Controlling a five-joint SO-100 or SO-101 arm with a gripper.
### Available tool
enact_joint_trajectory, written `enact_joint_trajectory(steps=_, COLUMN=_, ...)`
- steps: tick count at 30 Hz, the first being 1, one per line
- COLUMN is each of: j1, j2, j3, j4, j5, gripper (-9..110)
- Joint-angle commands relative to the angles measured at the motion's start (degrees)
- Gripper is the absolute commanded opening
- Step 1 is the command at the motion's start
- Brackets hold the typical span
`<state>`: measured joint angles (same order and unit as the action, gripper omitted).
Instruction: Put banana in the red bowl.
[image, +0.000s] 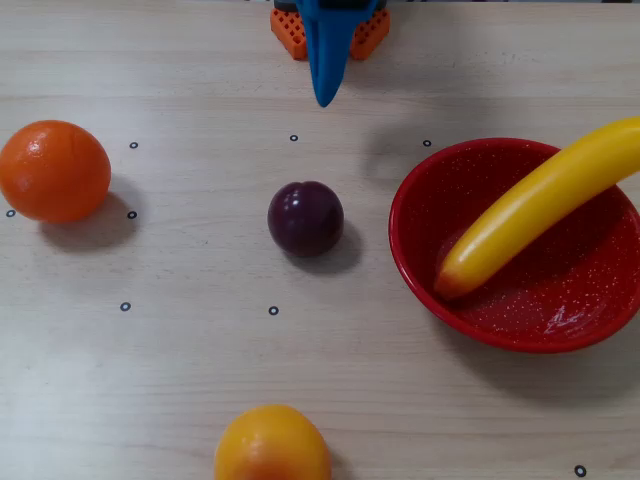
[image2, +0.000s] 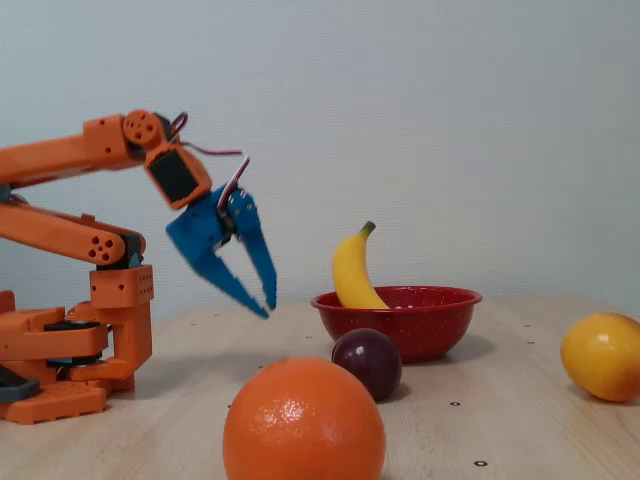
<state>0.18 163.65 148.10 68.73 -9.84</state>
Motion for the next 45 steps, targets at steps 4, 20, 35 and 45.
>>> enact_joint_trajectory(steps=4, j1=0.4, j2=8.5, j3=5.4, j4=-2.5, j5=-0.7, gripper=0)
enact_joint_trajectory(steps=20, j1=2.0, j2=23.6, j3=22.0, j4=-0.4, j5=1.6, gripper=0)
enact_joint_trajectory(steps=35, j1=0.8, j2=27.2, j3=24.3, j4=5.8, j5=5.1, gripper=0)
enact_joint_trajectory(steps=45, j1=-2.5, j2=27.2, j3=26.8, j4=7.0, j5=9.7, gripper=0)
